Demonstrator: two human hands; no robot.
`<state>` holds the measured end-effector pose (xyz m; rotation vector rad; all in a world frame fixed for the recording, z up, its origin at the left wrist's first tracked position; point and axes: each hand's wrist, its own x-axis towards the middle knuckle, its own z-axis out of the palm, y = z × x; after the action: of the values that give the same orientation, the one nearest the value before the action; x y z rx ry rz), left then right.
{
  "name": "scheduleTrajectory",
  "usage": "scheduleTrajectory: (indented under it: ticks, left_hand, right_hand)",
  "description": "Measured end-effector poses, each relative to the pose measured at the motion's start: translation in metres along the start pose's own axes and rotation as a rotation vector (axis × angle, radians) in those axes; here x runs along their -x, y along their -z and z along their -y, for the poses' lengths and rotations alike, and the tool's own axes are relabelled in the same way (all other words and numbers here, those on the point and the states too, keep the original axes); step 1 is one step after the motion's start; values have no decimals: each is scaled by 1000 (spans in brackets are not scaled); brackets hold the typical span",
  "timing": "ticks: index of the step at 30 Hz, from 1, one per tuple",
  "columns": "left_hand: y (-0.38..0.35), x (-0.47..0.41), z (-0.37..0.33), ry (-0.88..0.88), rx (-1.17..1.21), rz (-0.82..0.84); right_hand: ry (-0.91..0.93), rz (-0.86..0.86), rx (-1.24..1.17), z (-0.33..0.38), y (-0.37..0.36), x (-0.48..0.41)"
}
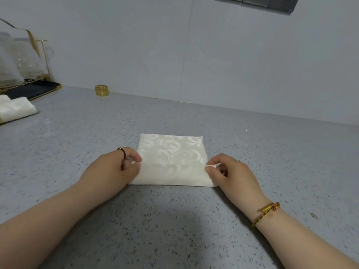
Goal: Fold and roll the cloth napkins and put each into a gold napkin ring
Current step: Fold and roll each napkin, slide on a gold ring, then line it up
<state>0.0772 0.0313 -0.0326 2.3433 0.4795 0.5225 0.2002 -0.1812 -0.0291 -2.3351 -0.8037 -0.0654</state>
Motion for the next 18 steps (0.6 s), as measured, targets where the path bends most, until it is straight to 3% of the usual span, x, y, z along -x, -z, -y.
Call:
scheduleTrajectory:
  ticks: [3,6,10,14,18]
  left_hand:
    - [0,1,0,-70,-167,-39]
    - [4,0,3,-256,-181,-28]
    - [12,0,10,-511,-352,117]
    - [16,0,11,-440,-247,179]
    - [13,2,13,-397,-352,127]
  right_hand:
    - [13,43,63,3,1,-5]
    - [19,59,91,2,-1,-7]
    - [153,-54,183,1,-1,-5]
    - [418,-60,213,-4,3,-1]
    - [337,212,140,-8,17,2]
